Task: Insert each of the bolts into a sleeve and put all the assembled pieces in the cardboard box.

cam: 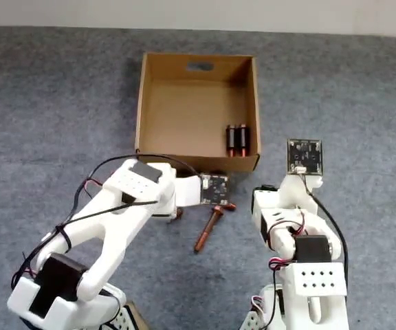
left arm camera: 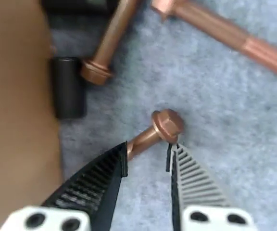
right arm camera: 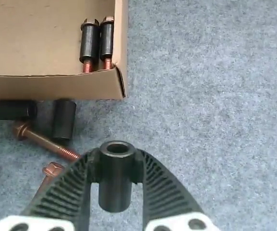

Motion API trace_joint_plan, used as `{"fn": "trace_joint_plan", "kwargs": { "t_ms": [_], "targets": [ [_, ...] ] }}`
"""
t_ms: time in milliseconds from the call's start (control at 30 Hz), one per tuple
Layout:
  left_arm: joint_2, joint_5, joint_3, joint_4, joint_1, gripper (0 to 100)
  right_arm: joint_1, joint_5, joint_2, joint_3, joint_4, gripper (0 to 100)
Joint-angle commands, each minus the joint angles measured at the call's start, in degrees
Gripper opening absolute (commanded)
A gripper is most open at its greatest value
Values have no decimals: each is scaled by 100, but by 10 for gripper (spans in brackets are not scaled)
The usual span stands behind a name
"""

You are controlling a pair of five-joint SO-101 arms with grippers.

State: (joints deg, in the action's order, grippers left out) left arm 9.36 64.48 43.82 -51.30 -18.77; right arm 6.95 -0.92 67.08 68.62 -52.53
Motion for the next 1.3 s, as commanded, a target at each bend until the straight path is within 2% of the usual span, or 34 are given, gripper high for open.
{"fn": "trace_joint_plan", "kwargs": {
  "t_ms": [0,400,533,733,900,1267],
  "targets": [
    [13,35,13,62,-145,165,-22,-62,110,-40,92,5],
    [4,35,13,70,-154,161,-22,-62,110,-40,101,5],
    [13,44,189,62,-365,159,-22,-62,110,-40,101,5],
    [22,44,497,62,-664,66,-31,-62,110,-40,101,5],
    [75,44,523,26,-479,7,-31,-62,110,-40,101,5],
    [84,0,303,-158,92,11,-31,-62,110,-40,110,5]
  ]
}}
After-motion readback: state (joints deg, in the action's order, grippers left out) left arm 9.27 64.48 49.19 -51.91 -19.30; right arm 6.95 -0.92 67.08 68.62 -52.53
